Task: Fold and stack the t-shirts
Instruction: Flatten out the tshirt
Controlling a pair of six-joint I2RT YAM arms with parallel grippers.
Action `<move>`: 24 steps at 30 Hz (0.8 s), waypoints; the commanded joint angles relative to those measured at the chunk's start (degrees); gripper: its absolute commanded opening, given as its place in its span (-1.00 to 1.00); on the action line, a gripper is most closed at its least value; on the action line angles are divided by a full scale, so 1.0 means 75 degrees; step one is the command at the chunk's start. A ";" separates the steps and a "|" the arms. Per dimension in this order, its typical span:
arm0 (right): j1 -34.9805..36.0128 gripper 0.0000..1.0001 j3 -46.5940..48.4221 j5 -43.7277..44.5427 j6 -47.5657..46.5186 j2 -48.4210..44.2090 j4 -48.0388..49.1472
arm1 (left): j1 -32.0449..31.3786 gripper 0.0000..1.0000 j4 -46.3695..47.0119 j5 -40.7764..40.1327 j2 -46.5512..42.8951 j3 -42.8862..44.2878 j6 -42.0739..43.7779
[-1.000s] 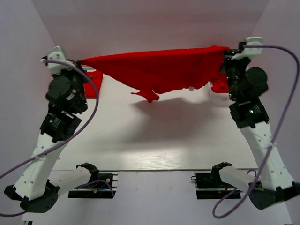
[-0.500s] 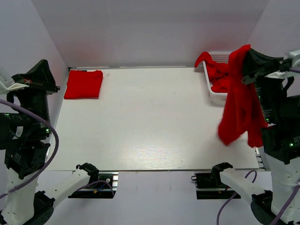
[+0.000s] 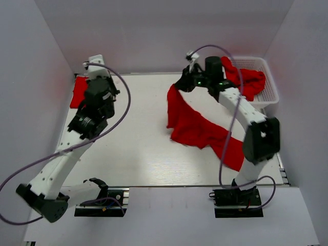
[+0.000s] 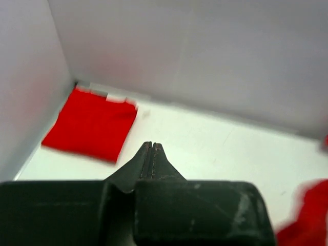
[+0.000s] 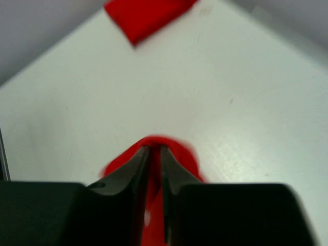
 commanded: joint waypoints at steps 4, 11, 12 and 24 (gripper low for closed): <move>0.0497 0.80 0.0807 -0.1238 0.0763 0.1900 0.0061 | 0.0021 -0.45 -0.0862 -0.0620 0.0513 -0.0362 -0.1032; 0.0333 0.81 0.0072 0.1256 0.0798 0.1200 -0.0221 | 0.0021 1.00 -0.0934 0.0222 0.0877 -0.0726 -0.1302; 0.0344 0.81 -0.0185 0.1491 0.0973 0.1036 -0.0245 | 0.0021 1.00 -0.0934 0.0525 0.1028 -0.0726 -0.1302; -0.1060 0.81 -0.4357 0.5559 0.3387 -0.1916 -0.0725 | 0.0021 1.00 -0.0980 0.5307 0.4636 0.0560 -0.1220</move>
